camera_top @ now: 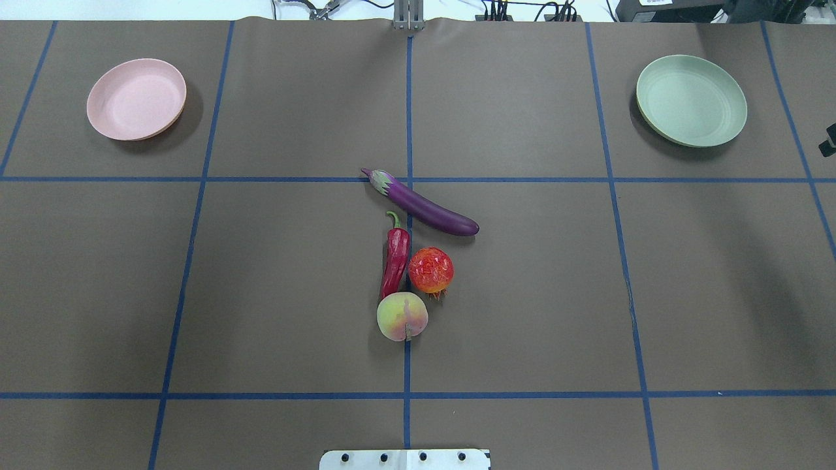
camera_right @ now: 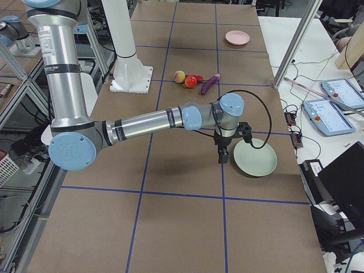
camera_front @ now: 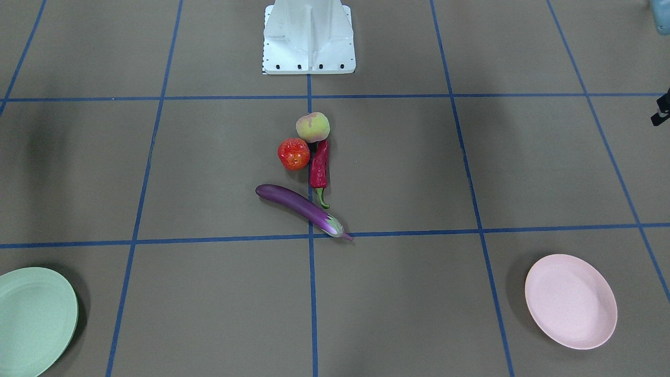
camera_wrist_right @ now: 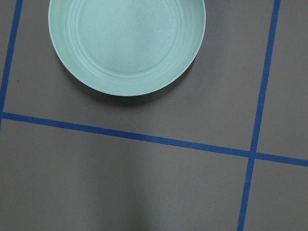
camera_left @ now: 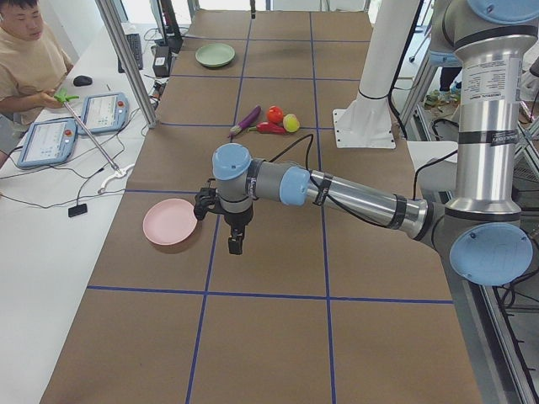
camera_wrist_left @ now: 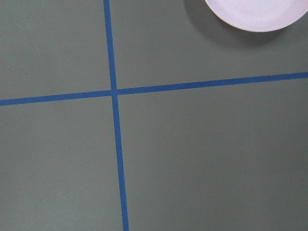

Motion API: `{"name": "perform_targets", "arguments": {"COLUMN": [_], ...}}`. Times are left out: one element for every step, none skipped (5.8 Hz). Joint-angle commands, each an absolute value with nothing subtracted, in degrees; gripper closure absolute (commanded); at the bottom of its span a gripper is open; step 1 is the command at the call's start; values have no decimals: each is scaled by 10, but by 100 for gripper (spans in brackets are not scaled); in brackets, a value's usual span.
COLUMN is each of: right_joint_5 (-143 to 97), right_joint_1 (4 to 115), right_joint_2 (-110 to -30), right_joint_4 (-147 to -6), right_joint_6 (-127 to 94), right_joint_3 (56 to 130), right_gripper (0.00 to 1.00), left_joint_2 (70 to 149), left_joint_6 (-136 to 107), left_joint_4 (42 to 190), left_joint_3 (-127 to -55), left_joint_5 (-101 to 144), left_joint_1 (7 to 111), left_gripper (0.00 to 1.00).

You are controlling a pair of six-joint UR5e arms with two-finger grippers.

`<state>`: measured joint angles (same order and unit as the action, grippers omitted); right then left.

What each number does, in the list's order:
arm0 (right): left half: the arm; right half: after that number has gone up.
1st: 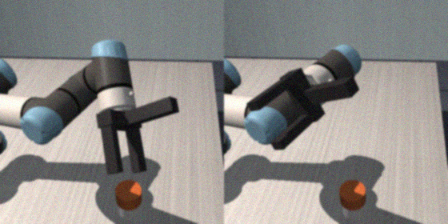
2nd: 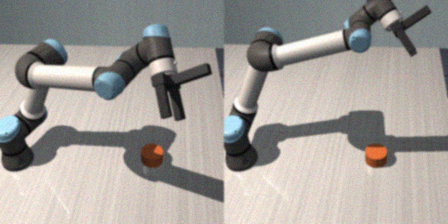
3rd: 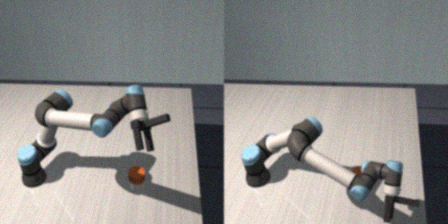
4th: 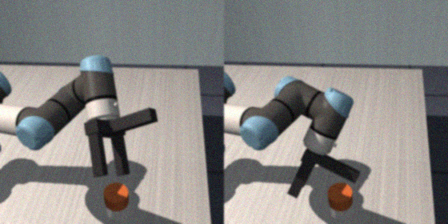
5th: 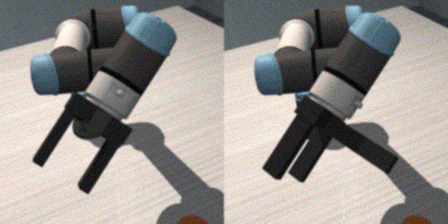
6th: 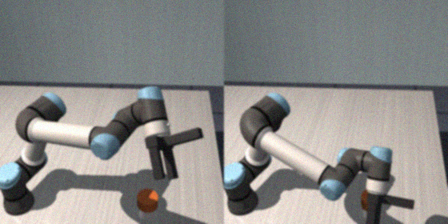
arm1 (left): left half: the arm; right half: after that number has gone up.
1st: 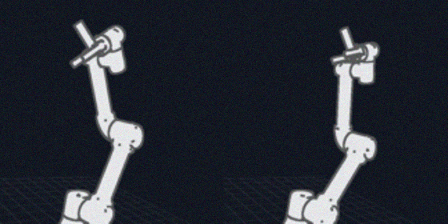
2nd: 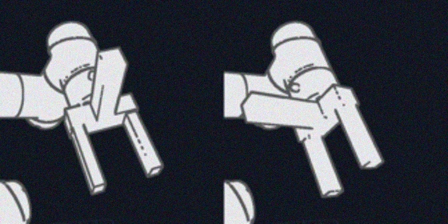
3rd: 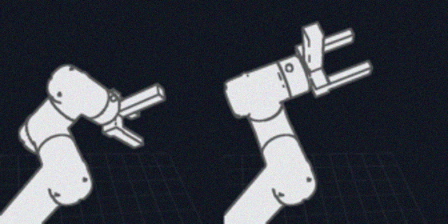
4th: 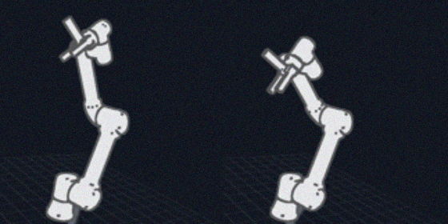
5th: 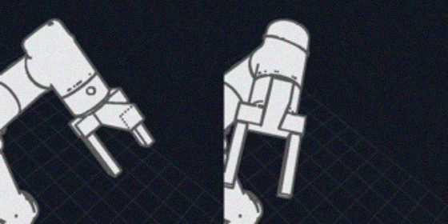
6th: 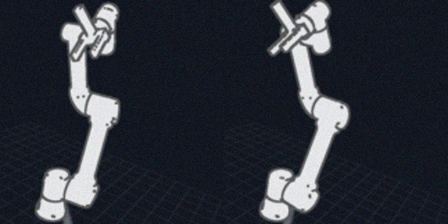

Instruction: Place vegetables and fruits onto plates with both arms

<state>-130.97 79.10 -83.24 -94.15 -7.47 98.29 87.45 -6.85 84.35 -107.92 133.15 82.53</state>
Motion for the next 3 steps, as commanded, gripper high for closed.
{"name": "perform_targets", "arguments": {"right_joint_5": [-1307, -1307, -1308], "right_joint_1": [792, 792, 791], "right_joint_2": [-836, -841, -842], "right_joint_4": [-941, -941, -941], "right_joint_6": [-76, -76, -76], "right_joint_3": [995, 998, 1001], "right_gripper": [0, 0, 0], "left_joint_2": [875, 875, 873], "left_joint_6": [-68, -69, -66], "left_joint_4": [845, 846, 846], "left_joint_3": [-1077, -1076, -1075], "left_joint_5": [1332, 1331, 1331], "left_joint_1": [824, 824, 824], "left_gripper": [0, 0, 0]}}
